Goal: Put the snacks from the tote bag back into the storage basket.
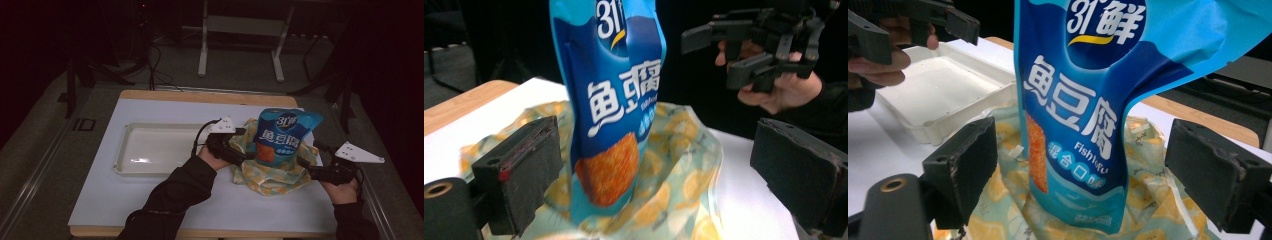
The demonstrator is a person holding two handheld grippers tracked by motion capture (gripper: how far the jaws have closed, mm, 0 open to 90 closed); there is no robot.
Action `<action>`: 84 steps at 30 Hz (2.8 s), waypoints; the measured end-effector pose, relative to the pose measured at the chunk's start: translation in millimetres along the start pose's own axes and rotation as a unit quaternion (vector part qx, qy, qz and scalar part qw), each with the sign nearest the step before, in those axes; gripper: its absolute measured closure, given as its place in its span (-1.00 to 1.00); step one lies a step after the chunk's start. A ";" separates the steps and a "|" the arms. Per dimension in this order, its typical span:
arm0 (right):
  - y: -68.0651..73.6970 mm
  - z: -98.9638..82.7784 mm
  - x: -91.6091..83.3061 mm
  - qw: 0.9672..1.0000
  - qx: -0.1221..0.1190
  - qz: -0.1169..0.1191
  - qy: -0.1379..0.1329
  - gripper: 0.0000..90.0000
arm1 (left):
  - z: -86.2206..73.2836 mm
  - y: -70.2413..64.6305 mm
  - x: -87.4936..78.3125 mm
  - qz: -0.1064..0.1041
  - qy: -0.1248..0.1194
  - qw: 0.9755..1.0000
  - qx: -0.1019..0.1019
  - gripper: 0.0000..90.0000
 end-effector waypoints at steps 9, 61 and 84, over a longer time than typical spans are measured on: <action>-9.2 3.5 11.9 1.000 0.005 -0.003 0.005 -0.66 | 10.5 13.2 24.3 0.039 0.016 0.999 -0.011 -0.63; -13.0 13.0 55.1 0.997 0.032 -0.046 0.048 0.96 | 27.9 32.7 58.9 0.087 0.050 0.995 -0.017 0.95; -11.1 35.0 38.7 0.998 0.021 -0.049 0.037 0.97 | 51.5 23.0 40.8 0.098 0.046 0.994 -0.022 0.98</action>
Point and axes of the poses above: each handheld gripper's, and its own axes: x roughly forward along the jaws, z roughly out of its top, y roughly to its left, the point moved 7 cm from there along x, roughly forward along the jaws, and after that the axes turned 14 degrees about y, right-handed, at the moved point
